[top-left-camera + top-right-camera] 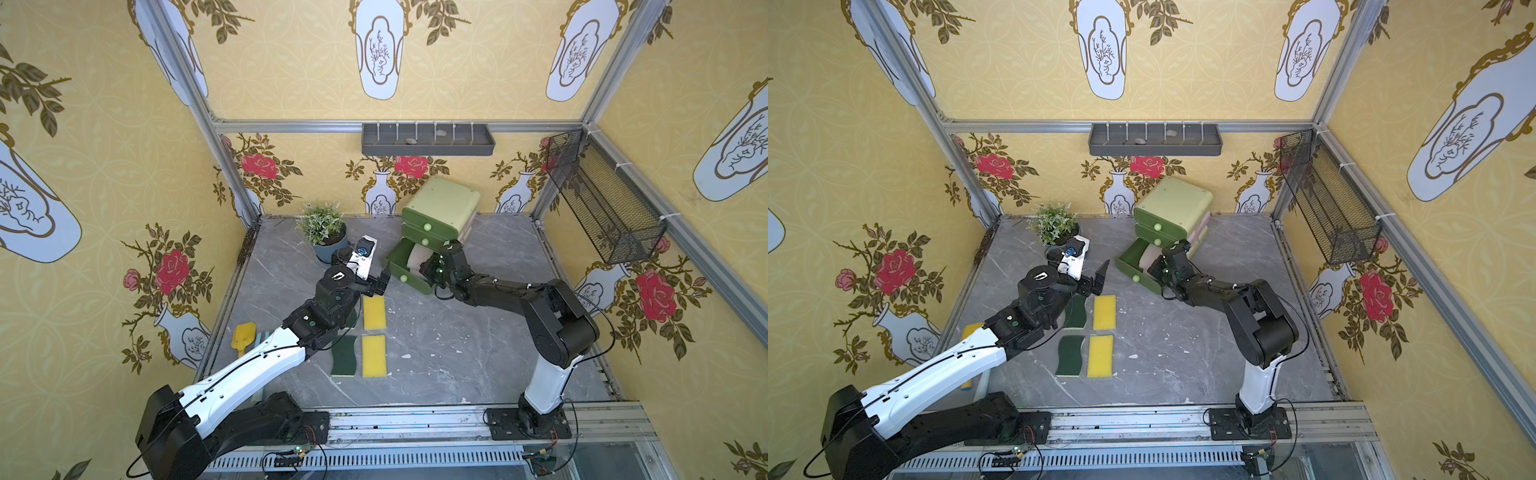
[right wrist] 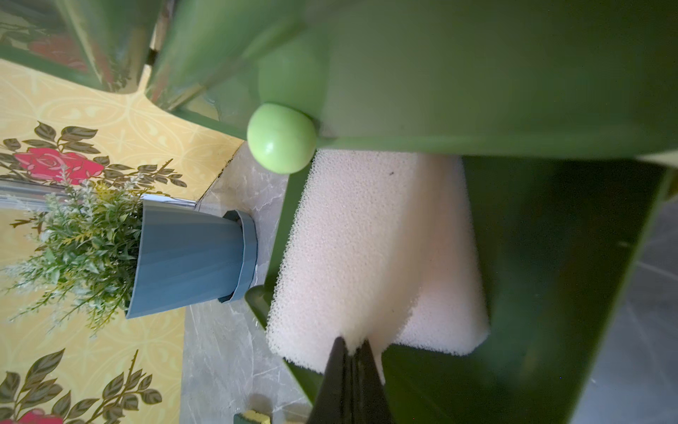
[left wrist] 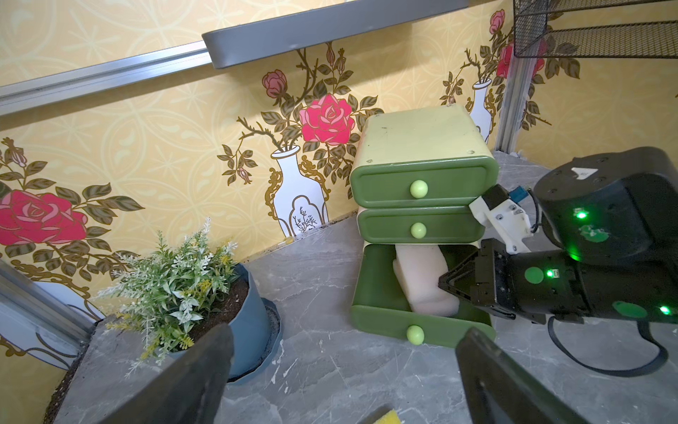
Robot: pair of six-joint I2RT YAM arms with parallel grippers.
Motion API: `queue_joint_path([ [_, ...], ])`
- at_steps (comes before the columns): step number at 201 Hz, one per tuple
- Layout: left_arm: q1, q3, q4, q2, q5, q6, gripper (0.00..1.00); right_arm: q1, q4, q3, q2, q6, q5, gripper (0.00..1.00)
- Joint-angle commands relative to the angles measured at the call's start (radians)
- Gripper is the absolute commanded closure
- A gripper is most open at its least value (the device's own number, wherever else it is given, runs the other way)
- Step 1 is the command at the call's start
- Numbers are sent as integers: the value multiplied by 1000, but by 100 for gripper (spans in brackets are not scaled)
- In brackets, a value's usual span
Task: Take the sponge out of the drawer
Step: Pick up the sponge from the drawer.
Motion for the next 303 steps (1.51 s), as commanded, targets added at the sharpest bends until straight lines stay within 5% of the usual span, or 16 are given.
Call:
queue_joint_path([
  [1,1,-6,28,-2,-5,11,0,0,44,-5,-15,20,-41,100],
  [162,1,-9,32,-3,-11,19,0,48,49,-91,-139,21,-207,100],
  [237,1,-12,38,0,-17,23,0,193,-199,-99,-281,-170,-78,100],
  [303,1,-13,38,1,-17,25,0,267,-267,-204,-342,-148,-39,100],
])
